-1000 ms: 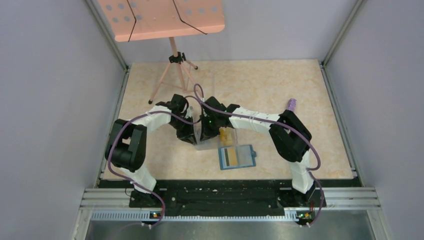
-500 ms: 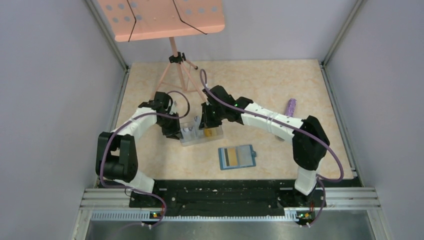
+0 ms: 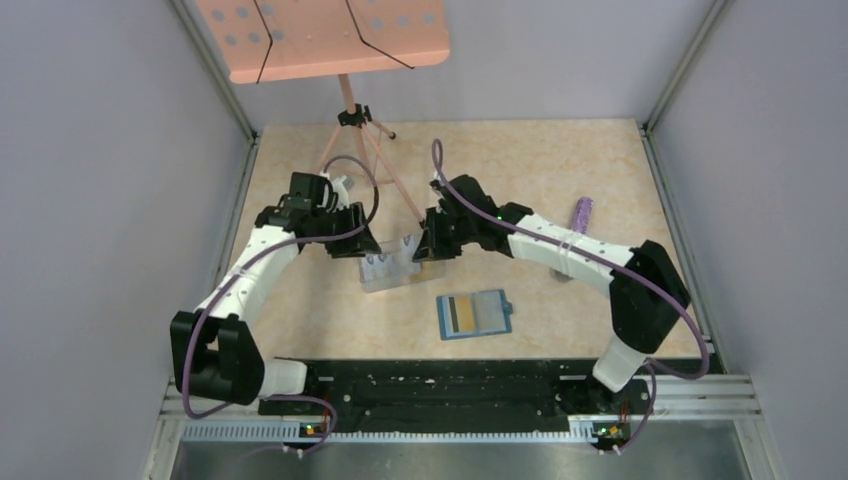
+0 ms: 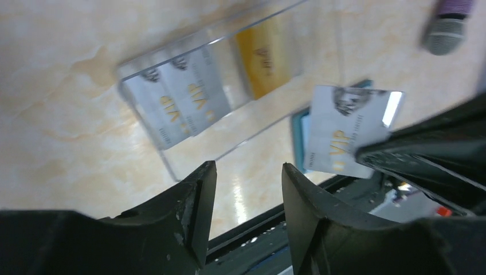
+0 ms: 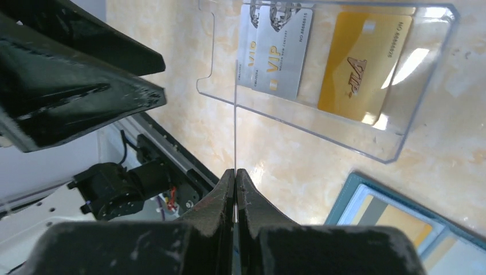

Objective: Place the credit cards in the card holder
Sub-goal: Pick up the credit card from the storage box, then insert the credit card into the card holder.

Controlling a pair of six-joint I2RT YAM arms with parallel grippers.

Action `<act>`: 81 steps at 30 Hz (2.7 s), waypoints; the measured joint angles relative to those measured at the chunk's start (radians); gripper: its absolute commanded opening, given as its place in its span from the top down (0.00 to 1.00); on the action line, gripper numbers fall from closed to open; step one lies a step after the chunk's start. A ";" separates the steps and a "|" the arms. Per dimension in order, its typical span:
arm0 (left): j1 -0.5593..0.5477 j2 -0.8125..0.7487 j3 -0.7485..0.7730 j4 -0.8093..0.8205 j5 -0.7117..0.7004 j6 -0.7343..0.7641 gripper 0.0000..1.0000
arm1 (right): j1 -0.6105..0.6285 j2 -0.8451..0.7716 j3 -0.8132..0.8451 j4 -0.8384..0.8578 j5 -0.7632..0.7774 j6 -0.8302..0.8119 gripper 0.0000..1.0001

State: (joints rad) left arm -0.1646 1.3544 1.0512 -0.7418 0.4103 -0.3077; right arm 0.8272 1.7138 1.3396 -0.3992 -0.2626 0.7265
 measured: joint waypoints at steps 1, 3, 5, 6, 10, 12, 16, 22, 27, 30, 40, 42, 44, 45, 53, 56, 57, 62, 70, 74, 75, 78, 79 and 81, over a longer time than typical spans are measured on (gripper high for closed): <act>0.000 -0.016 0.000 0.021 0.047 -0.004 0.48 | -0.013 -0.023 -0.035 0.028 -0.019 0.013 1.00; 0.000 -0.035 -0.006 0.083 0.148 -0.019 0.48 | -0.043 -0.078 -0.106 0.084 -0.058 0.045 1.00; 0.000 -0.044 -0.031 0.160 0.242 -0.047 0.47 | -0.077 -0.131 -0.166 0.137 -0.100 0.076 1.00; 0.000 -0.048 -0.048 0.201 0.290 -0.066 0.47 | -0.094 -0.156 -0.190 0.165 -0.121 0.091 1.00; -0.001 -0.049 -0.142 0.399 0.480 -0.185 0.47 | -0.135 -0.229 -0.238 0.252 -0.192 0.142 1.00; -0.004 -0.044 -0.164 0.460 0.546 -0.227 0.47 | -0.142 -0.251 -0.252 0.296 -0.219 0.163 1.00; -0.016 -0.024 -0.168 0.549 0.637 -0.280 0.51 | -0.143 -0.265 -0.280 0.389 -0.273 0.213 1.00; -0.037 -0.019 -0.171 0.637 0.704 -0.333 0.68 | -0.143 -0.263 -0.299 0.436 -0.312 0.254 1.00; -0.031 -0.017 -0.187 0.713 0.743 -0.388 1.00 | -0.149 -0.251 -0.299 0.430 -0.321 0.258 0.74; -0.037 -0.016 -0.199 0.772 0.757 -0.421 1.00 | -0.153 -0.243 -0.299 0.404 -0.306 0.259 0.49; -0.042 -0.014 -0.252 0.866 0.757 -0.486 1.00 | -0.199 -0.348 -0.349 0.384 -0.246 0.243 0.25; -0.042 -0.014 -0.262 0.905 0.766 -0.507 1.00 | -0.223 -0.378 -0.370 0.381 -0.245 0.243 0.24; -0.042 -0.014 -0.276 0.948 0.780 -0.533 1.00 | -0.245 -0.403 -0.388 0.375 -0.245 0.242 0.24; -0.042 -0.014 -0.282 0.971 0.787 -0.546 1.00 | -0.254 -0.415 -0.399 0.369 -0.244 0.238 0.24; -0.053 -0.019 -0.293 0.966 0.792 -0.538 1.00 | -0.311 -0.473 -0.443 0.153 -0.169 0.129 0.25; -0.088 -0.021 -0.286 0.844 0.746 -0.462 1.00 | -0.311 -0.472 -0.443 0.018 -0.101 0.063 0.26; -0.105 -0.021 -0.285 0.808 0.729 -0.442 1.00 | -0.311 -0.472 -0.443 -0.016 -0.081 0.047 0.26; -0.196 -0.006 -0.282 0.681 0.611 -0.396 1.00 | -0.311 -0.441 -0.459 -0.134 0.019 -0.022 0.25; -0.329 0.055 -0.282 0.592 0.400 -0.405 1.00 | -0.263 -0.302 -0.504 -0.222 0.148 -0.072 0.29; -0.410 0.092 -0.282 0.576 0.330 -0.410 1.00 | -0.208 -0.236 -0.503 -0.250 0.208 -0.080 0.45; -0.428 0.106 -0.282 0.574 0.318 -0.412 1.00 | -0.196 -0.223 -0.501 -0.262 0.222 -0.081 0.53; -0.476 0.158 -0.281 0.564 0.282 -0.419 1.00 | -0.175 -0.210 -0.500 -0.281 0.246 -0.077 0.75; -0.488 0.173 -0.280 0.557 0.272 -0.420 1.00 | -0.173 -0.210 -0.500 -0.282 0.248 -0.076 0.79; -0.502 0.201 -0.274 0.538 0.252 -0.421 1.00 | -0.170 -0.210 -0.500 -0.283 0.250 -0.071 0.89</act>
State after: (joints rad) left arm -0.6670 1.5558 0.7769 -0.2035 0.6624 -0.7284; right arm 0.6575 1.5036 0.8398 -0.6819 -0.0124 0.6552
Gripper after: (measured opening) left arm 0.012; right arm 0.241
